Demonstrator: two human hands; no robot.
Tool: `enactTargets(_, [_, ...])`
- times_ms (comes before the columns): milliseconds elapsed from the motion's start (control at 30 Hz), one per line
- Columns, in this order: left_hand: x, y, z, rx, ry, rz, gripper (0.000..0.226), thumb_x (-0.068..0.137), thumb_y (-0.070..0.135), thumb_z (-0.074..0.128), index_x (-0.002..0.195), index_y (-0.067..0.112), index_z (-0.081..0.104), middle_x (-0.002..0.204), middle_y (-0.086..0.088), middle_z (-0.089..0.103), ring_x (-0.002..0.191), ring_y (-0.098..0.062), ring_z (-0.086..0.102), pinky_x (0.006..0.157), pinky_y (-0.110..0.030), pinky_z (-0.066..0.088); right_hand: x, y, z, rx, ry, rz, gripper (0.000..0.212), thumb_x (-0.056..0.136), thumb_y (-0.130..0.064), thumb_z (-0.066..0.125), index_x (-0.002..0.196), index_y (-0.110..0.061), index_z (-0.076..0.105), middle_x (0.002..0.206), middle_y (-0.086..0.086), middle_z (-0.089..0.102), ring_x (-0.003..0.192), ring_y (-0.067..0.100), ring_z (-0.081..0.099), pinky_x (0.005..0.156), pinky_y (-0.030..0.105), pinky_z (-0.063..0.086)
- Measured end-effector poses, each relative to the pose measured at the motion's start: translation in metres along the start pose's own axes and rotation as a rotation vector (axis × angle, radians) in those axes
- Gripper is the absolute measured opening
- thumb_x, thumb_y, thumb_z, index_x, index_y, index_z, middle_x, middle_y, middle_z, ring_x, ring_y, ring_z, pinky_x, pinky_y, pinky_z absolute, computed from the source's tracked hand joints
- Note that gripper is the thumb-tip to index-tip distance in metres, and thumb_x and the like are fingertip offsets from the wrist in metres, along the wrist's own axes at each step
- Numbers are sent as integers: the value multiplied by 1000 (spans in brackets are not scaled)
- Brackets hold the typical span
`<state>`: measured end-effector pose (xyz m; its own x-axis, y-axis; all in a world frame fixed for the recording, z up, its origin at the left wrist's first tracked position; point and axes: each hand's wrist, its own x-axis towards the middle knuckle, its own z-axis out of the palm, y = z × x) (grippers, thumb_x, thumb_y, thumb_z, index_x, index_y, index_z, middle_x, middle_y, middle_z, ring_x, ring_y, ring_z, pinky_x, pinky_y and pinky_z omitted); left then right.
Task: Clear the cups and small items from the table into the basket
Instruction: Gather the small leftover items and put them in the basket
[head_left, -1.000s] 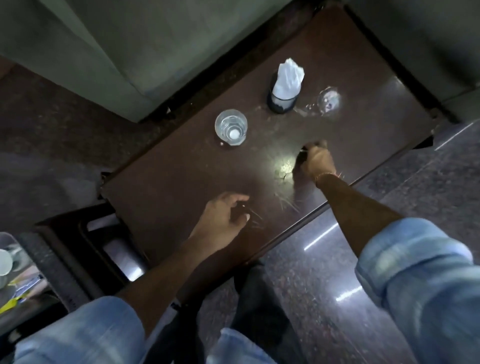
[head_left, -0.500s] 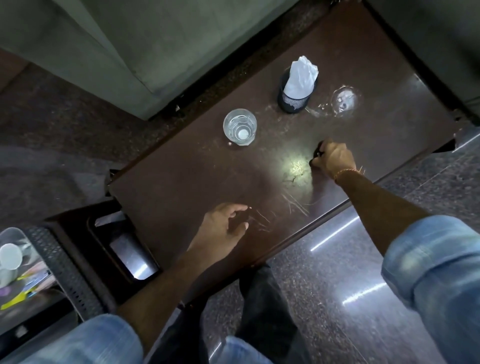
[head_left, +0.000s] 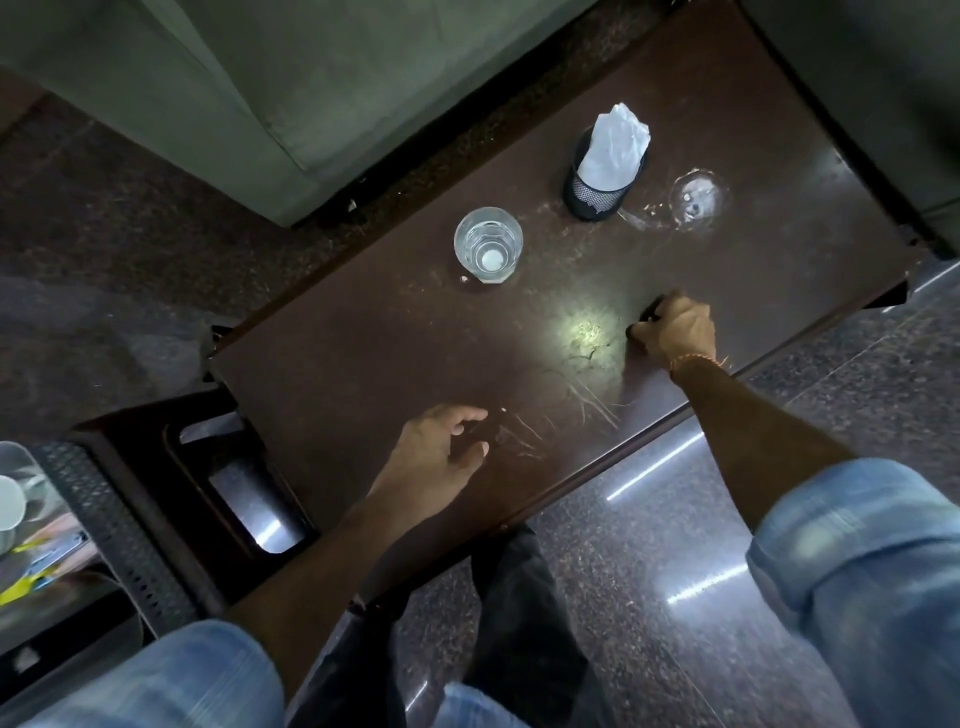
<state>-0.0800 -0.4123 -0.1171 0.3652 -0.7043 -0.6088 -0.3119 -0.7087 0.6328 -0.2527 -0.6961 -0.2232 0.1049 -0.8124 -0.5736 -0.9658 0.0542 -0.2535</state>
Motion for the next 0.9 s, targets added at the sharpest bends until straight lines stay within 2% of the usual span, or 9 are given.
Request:
enactTargets(167, [-10,-15,1,-4,-8,-15,37,86,35,67,123,35,61,122,16,62,108,5,57,89,-26,54,-10,5,4,-61,36,-19,43,78,-27,72,113,-7,59,109,21,66,100,40,65,88,42,55])
enactTargets(267, [-14,-24,0,-15,-9,-31,38,85,36,67,123,35,61,122,17,62,106,7,57,87,-22,53,-14,4,7,-31,63,-6,39,72,-31,74,106,-15,64,103,17,69,96,37,67,87,38,54])
enactTargets(400, [-17,-25,-5,-25,-14,-41,38,87,33,66,124,34,61,123,18,61,107,8,56,85,-15,48,-24,0,11,204,36,68,14,66,-30,76,73,-20,69,89,10,72,85,27,68,82,28,56])
enactTargets(467, [-19,-23,-11,-33,1,-38,37,87,33,66,124,34,61,123,17,61,109,5,56,87,-17,49,-37,-9,15,330,3,84,15,67,-26,78,61,-19,65,81,5,72,77,20,67,75,21,51])
enactTargets(534, [-23,-22,-20,-42,20,-27,37,87,32,66,124,34,61,125,14,60,111,2,56,91,-22,51,-60,-29,21,448,-31,17,18,68,-18,79,57,-22,65,68,-5,70,69,11,66,72,17,50])
enactTargets(601, [-28,-22,-33,-33,44,-1,37,88,30,65,124,32,61,126,10,60,113,-2,56,96,-25,50,-92,-56,29,561,-104,-120,19,70,-5,78,62,-20,70,55,-15,66,56,-2,60,61,11,49])
enactTargets(667, [-34,-27,-51,-5,92,29,38,89,28,65,126,28,60,126,7,59,114,-6,55,98,-26,48,-129,-88,39,646,-218,-246,12,72,1,77,77,-9,76,62,-6,69,56,1,60,59,17,53])
enactTargets(767, [-49,-41,-85,21,179,57,41,88,26,66,128,25,58,128,4,57,114,-11,55,97,-25,45,-188,-147,53,736,-354,-376,18,80,2,70,80,-15,76,76,11,72,71,20,64,75,37,56])
enactTargets(901, [-86,-74,-141,46,302,73,46,86,25,67,131,20,56,132,0,56,121,-14,52,104,-25,40,-267,-226,74,770,-523,-513,13,84,1,69,85,-9,76,81,17,74,75,24,66,80,40,56])
